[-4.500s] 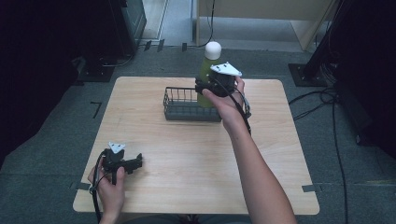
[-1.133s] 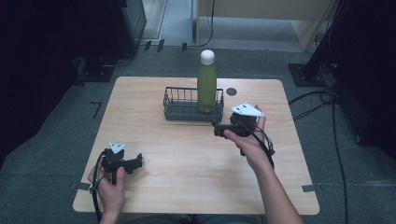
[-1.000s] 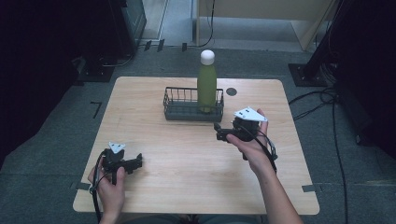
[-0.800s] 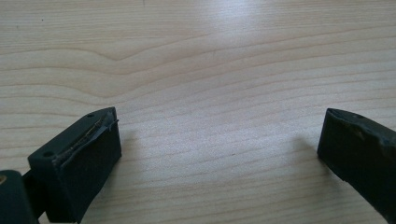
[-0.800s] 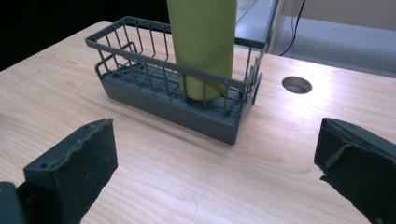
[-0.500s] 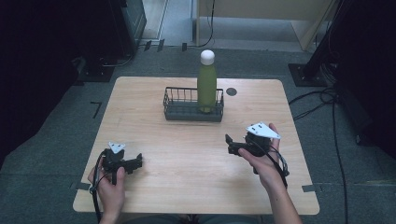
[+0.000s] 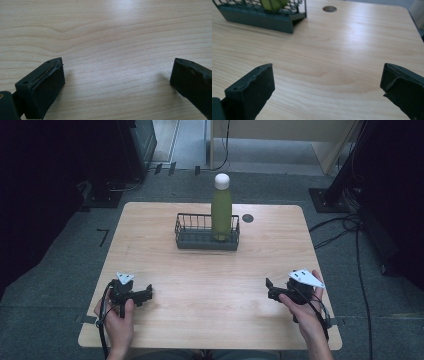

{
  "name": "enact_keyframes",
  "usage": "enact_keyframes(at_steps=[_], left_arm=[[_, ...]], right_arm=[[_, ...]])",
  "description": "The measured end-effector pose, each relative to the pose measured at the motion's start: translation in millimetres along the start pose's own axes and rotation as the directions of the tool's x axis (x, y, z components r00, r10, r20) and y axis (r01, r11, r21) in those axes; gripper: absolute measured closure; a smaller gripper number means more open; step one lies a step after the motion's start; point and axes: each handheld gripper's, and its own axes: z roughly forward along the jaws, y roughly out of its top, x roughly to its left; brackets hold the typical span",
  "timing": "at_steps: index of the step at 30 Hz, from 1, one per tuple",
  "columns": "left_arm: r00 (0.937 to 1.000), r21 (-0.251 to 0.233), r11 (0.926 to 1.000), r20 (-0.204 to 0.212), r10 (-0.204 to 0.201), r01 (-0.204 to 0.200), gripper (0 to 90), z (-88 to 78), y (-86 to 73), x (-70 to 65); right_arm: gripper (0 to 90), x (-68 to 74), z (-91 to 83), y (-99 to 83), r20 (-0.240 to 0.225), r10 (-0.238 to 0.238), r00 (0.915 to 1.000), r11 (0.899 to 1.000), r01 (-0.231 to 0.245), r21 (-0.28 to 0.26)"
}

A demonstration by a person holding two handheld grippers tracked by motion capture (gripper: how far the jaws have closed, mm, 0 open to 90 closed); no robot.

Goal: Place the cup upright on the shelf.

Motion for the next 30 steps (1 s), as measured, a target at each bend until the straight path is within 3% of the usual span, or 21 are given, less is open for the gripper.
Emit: enact_keyframes(at_steps=[9, 15, 20, 25, 30], left_arm=[[1.0, 0.001, 1.0, 0.0, 0.002, -0.002, 0.1, -0.1, 0.0, 0.1], [1.0, 0.0, 1.0, 0.0, 0.0, 0.0, 0.1, 0.0, 0.0, 0.0], [1.0, 0.0, 1.0, 0.0, 0.0, 0.0, 0.1, 0.0, 0.0, 0.0], [1.0, 0.0, 1.0, 0.0, 0.0, 0.0, 0.1, 0.0, 0.0, 0.0], [1.0, 0.002, 1.0, 0.0, 0.004, -0.004, 0.1, -0.1, 0.0, 0.3]], right_arm=[[0.0, -29.5, -11.1, -29.7, 0.069, 0.021, 0.9974, 0.999, -0.024, 0.039], [0.0, -52.9, -20.0, -51.9, 0.136, 0.039, 0.99, 0.996, -0.05, 0.074], [0.0, -66.3, -22.5, -66.4, 0.154, 0.072, 0.9854, 0.991, -0.088, 0.097], [0.0, -71.0, -20.7, -73.1, 0.159, 0.081, 0.9841, 0.986, -0.102, 0.132], [0.0, -68.7, -17.8, -72.5, 0.169, 0.043, 0.9846, 0.985, -0.07, 0.158]])
